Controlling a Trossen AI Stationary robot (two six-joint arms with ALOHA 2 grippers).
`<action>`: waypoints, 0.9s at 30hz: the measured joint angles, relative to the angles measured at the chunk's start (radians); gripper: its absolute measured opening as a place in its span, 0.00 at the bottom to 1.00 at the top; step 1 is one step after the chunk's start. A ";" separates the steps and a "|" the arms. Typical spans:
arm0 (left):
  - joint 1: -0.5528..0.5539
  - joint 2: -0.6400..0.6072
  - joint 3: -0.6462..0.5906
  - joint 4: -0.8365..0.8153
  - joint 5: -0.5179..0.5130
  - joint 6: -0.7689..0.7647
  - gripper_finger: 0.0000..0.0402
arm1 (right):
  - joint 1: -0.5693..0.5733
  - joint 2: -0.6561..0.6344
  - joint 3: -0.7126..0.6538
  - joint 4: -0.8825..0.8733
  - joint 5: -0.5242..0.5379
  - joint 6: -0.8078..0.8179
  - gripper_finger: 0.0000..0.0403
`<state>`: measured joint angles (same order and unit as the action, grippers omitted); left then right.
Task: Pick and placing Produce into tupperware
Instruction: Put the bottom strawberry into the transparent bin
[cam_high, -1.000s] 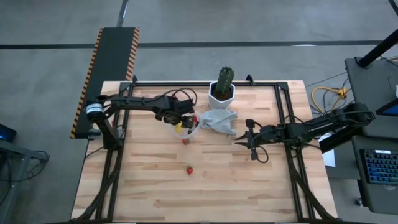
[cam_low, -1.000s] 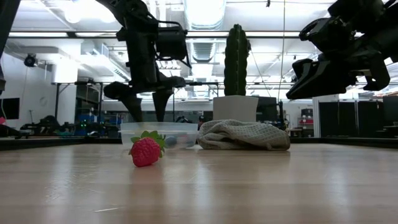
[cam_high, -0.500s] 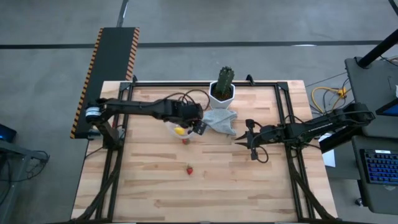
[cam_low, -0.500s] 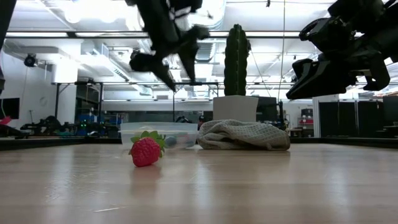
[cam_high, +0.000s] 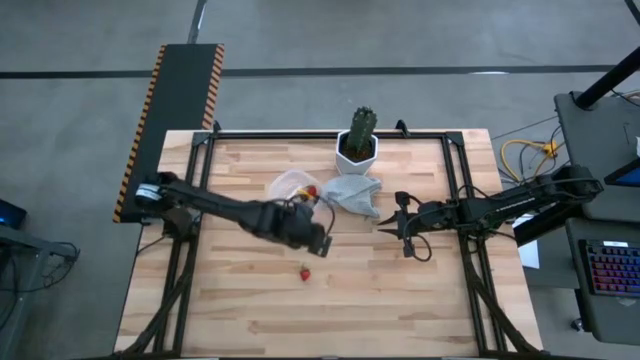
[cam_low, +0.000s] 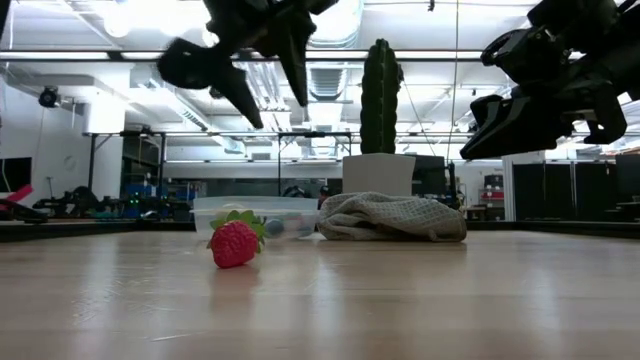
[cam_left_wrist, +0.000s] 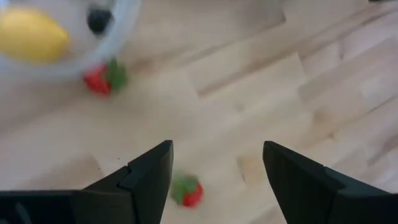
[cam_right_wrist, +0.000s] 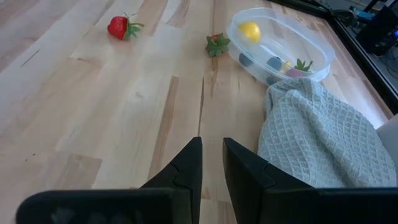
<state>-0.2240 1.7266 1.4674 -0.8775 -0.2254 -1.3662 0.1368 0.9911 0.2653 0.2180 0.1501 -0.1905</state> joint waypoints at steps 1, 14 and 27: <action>-0.016 0.009 0.002 0.005 -0.001 -0.037 0.58 | 0.000 0.000 0.000 0.000 0.000 0.000 0.14; -0.162 0.228 0.193 -0.148 0.026 -0.321 0.58 | 0.000 0.000 0.000 0.000 0.000 -0.001 0.14; -0.176 0.435 0.394 -0.371 0.033 -0.413 0.58 | 0.000 0.000 -0.005 -0.005 -0.004 0.000 0.14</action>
<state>-0.4004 2.1617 1.8614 -1.2486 -0.1927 -1.7796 0.1371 0.9909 0.2604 0.2134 0.1459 -0.1909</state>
